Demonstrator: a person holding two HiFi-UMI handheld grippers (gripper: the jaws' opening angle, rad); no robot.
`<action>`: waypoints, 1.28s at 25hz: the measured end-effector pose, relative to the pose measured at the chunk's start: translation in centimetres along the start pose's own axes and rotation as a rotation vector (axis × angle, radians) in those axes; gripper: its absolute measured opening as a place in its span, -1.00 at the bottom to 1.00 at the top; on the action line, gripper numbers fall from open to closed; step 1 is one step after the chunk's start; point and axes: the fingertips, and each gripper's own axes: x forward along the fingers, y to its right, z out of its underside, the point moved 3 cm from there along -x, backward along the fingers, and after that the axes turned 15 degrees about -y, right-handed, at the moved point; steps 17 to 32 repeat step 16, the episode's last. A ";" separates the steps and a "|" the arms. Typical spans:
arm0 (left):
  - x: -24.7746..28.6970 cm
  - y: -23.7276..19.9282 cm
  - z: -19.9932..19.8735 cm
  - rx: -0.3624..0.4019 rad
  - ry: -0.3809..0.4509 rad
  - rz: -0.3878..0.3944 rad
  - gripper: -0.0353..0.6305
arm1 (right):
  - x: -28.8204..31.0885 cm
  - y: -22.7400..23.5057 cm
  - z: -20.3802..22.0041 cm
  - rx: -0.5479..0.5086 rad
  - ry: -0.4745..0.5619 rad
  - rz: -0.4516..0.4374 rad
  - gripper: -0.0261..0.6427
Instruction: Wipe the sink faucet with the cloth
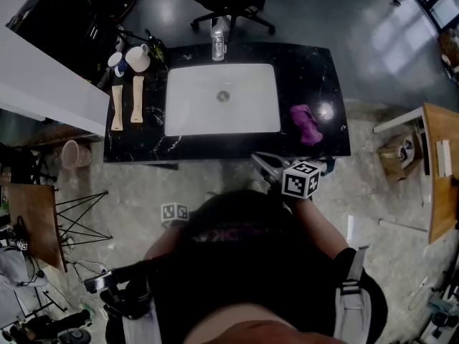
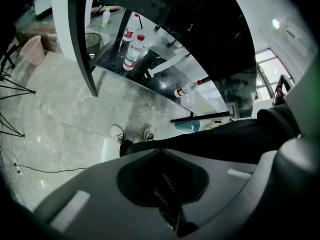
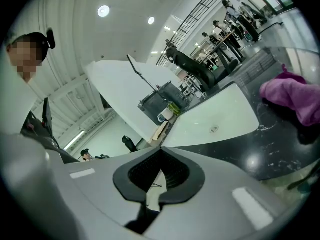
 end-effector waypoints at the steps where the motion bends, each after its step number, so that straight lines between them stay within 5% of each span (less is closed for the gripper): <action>1: 0.0 0.0 0.0 -0.001 0.000 0.000 -0.92 | 0.0 0.0 0.0 0.001 0.000 -0.001 -0.89; 32: 0.0 -0.7 0.7 -0.025 -0.004 0.006 -0.92 | 1.5 -0.1 -0.1 -0.008 -0.030 -0.010 -0.89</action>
